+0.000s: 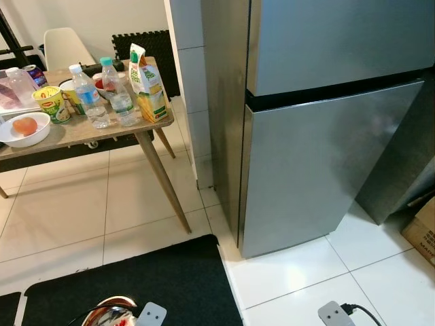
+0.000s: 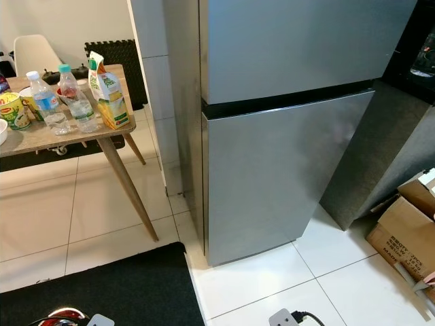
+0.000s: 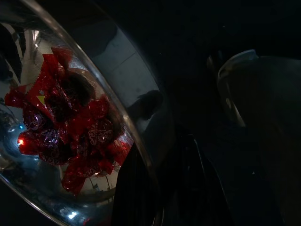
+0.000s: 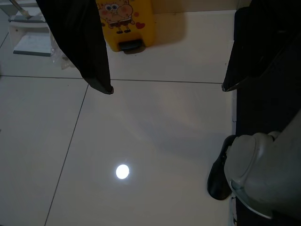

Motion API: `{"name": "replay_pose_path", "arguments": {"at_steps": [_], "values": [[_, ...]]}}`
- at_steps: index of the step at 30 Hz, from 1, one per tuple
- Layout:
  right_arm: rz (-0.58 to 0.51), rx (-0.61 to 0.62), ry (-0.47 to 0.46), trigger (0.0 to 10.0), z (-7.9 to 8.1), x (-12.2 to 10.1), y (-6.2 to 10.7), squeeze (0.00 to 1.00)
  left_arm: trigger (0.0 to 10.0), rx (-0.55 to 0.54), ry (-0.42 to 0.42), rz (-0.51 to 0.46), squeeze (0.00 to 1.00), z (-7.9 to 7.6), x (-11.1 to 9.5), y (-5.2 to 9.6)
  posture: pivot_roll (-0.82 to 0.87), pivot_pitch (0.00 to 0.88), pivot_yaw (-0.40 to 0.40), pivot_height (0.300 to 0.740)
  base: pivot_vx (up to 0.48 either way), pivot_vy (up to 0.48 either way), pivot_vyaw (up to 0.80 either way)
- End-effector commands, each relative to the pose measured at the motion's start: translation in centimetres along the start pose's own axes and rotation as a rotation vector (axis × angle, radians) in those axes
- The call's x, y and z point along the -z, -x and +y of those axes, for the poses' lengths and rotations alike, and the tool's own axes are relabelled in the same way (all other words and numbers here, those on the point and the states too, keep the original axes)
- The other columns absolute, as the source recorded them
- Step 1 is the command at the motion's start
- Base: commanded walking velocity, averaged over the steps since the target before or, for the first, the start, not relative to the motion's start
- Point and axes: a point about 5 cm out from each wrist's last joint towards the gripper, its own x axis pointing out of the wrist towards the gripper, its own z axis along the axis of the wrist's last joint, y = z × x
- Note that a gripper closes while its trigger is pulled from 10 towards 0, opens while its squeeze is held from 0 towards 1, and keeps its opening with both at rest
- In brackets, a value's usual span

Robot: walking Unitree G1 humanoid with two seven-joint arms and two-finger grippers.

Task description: Restocking fridge

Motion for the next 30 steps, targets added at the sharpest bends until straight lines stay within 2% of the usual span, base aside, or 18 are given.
{"name": "replay_pose_path", "arguments": {"at_steps": [1, 9, 30], "values": [[-0.002, -0.001, 0.002, 10.0, 0.11, -0.04, -0.02, 0.00, 10.0, -0.011, -0.001, -0.010, 0.00, 0.47, -0.16, 0.01, -0.09, 0.000, 0.028, 0.740, 0.000, 0.000, 0.00], [-0.002, -0.003, 0.000, 10.0, 0.16, -0.05, -0.02, 0.00, 10.0, -0.004, -0.001, -0.011, 0.00, 0.39, -0.36, -0.02, -0.09, 0.000, 0.030, 0.740, 0.091, 0.000, 0.00], [-0.007, -0.012, -0.005, 10.0, 0.15, -0.11, -0.01, 0.00, 10.0, 0.004, 0.007, -0.001, 0.00, 0.09, -0.13, -0.01, -0.09, 0.000, 0.027, 0.740, 0.324, 0.000, 0.00]]}}
